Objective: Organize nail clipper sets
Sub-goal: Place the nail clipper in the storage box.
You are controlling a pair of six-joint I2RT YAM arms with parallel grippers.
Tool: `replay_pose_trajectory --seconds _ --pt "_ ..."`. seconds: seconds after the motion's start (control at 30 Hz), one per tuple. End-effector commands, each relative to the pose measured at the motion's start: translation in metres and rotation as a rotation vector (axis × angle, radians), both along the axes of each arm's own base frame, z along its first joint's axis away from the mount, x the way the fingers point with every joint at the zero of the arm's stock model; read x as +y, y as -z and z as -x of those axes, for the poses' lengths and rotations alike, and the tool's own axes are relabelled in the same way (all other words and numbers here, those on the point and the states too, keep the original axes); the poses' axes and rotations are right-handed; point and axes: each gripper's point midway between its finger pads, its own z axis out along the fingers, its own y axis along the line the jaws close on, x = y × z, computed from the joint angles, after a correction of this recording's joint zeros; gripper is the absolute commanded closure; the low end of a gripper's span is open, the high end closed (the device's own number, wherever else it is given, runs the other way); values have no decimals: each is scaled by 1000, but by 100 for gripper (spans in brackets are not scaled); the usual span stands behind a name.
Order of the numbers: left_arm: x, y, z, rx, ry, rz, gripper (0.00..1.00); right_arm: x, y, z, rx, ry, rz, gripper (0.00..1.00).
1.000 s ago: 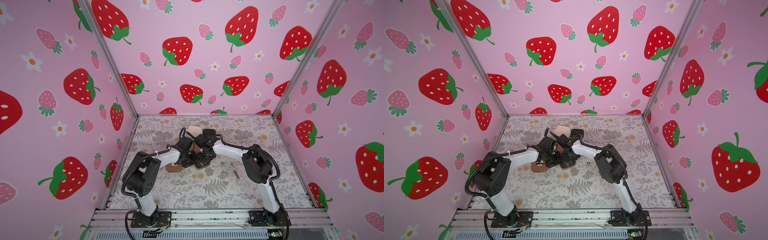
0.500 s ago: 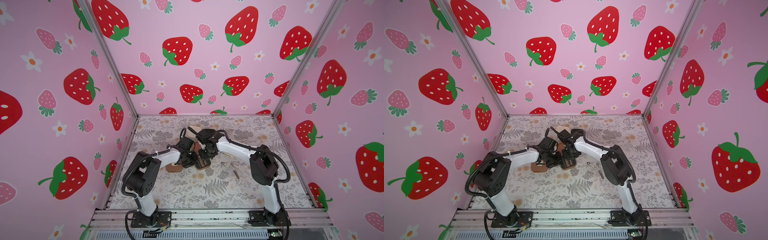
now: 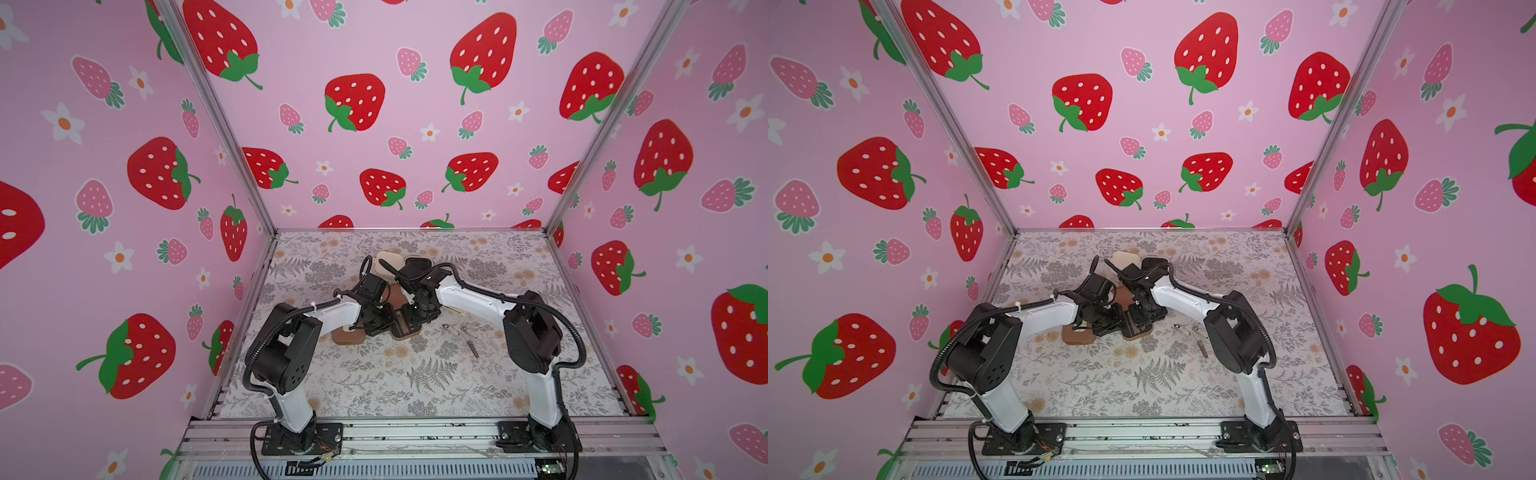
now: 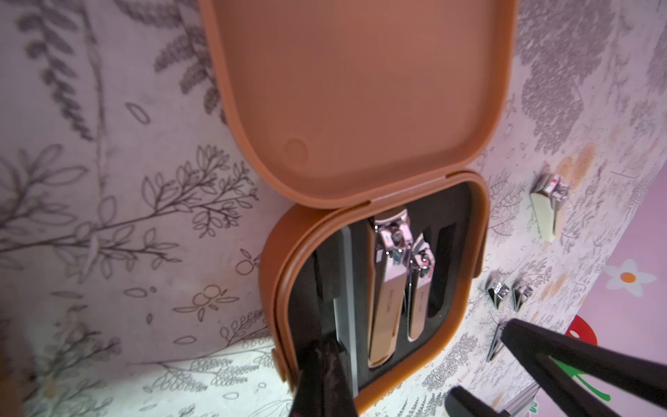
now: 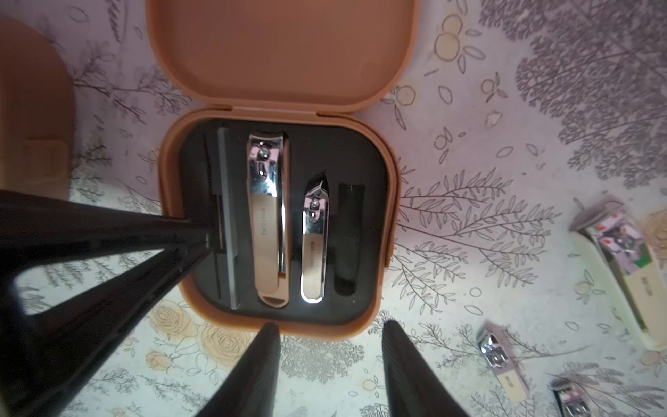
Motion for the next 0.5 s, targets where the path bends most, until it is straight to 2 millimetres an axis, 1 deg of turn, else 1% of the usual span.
replay_pose_trajectory --seconds 0.0,0.2,0.47 --pt "9 13 15 71 2 -52 100 -11 16 4 37 16 49 52" --pt "9 13 15 73 3 -50 100 -16 31 3 55 30 68 55" --pt "9 14 16 76 4 -52 100 -12 40 -4 52 52 47 60"
